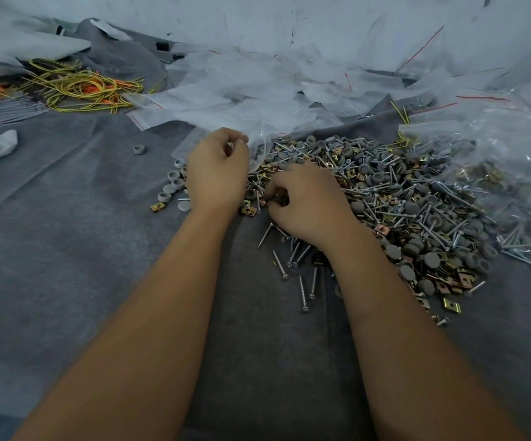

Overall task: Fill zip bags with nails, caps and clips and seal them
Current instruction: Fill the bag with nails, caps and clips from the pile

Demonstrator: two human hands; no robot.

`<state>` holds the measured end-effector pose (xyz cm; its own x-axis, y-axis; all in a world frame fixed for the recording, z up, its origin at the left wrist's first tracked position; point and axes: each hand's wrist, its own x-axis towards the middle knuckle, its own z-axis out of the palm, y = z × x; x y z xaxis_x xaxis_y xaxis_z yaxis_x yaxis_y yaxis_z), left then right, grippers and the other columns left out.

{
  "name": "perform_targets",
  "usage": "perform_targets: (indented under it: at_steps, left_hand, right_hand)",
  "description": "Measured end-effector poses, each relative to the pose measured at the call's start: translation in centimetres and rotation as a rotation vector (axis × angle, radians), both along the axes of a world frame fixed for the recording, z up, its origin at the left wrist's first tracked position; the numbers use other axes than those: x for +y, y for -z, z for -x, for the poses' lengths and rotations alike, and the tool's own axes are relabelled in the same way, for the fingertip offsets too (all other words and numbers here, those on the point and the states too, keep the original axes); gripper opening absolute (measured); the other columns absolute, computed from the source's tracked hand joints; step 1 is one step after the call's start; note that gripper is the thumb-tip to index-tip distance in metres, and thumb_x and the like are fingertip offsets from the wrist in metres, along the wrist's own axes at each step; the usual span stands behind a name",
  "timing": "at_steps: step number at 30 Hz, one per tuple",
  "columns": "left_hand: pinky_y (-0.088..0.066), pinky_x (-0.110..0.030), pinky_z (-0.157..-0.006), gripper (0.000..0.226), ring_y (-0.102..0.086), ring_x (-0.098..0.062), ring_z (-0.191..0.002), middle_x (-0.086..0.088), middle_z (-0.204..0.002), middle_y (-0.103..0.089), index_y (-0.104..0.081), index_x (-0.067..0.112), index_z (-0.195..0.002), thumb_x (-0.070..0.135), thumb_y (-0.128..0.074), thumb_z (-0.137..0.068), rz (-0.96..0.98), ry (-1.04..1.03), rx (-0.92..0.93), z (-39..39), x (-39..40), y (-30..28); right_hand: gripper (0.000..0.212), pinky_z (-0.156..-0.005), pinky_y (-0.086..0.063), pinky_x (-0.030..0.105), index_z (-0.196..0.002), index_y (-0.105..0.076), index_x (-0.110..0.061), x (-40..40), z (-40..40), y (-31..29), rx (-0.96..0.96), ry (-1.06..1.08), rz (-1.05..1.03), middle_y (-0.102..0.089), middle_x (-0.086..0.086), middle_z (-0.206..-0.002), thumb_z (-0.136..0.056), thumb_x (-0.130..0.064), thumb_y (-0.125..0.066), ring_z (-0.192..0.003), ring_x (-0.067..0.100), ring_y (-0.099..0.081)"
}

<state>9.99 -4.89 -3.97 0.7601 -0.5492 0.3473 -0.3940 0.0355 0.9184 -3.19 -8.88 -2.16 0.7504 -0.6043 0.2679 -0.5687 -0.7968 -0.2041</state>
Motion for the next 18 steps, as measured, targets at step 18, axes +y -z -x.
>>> perform_targets:
  at_steps: [18]
  left_hand:
    - [-0.044, -0.032, -0.057, 0.022, -0.05, -0.011, -0.05, 0.007, -0.051, -0.055, -0.068, 0.03, -0.085, 0.031, -0.047, -0.079, -0.114, 0.131, -0.174, 0.63, 0.12, -0.16]
  right_hand:
    - [0.013, -0.079, -0.044, 0.034, -0.099, -0.073, -0.017, -0.7, -0.6, 0.62, -0.483, 0.051, 0.007, -0.059, 0.0, -0.085, -0.088, -0.018, -0.067, -0.087, 0.018, -0.055]
